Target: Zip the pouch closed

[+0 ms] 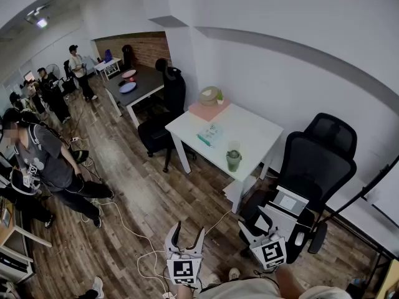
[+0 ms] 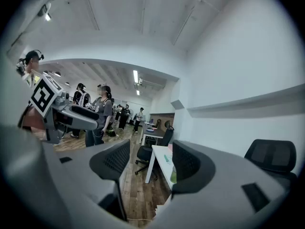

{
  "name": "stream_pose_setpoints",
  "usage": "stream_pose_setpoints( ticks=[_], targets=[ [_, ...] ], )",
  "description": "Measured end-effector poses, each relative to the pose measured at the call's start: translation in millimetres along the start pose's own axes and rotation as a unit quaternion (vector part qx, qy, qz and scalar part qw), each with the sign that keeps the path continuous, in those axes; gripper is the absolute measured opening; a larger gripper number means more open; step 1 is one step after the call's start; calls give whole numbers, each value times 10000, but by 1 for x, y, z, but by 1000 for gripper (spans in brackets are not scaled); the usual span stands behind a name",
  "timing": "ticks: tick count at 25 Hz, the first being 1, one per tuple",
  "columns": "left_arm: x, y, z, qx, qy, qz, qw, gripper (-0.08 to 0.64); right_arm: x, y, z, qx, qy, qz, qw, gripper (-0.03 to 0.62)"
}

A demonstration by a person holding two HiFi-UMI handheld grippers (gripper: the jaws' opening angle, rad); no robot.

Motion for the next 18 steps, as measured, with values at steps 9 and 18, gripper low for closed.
stream_pose_setpoints(
  ticks=[9,18],
  targets=[
    [16,28,-7,121,24,-291,9995,321,9,19,20,231,186,-284,9992,289],
    [47,10,-8,188,54,-450,9988,331,45,35,20,214,267,-382,9987,298]
  ],
)
Point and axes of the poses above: the fingertips, and each gripper's own axes: x forward along the fingers, y to its right, z out of its underside, the point moved 10 cm from there along -x, backward along the fingers, and after that the axes turned 3 degrees about -x, right-handed, at the moved point
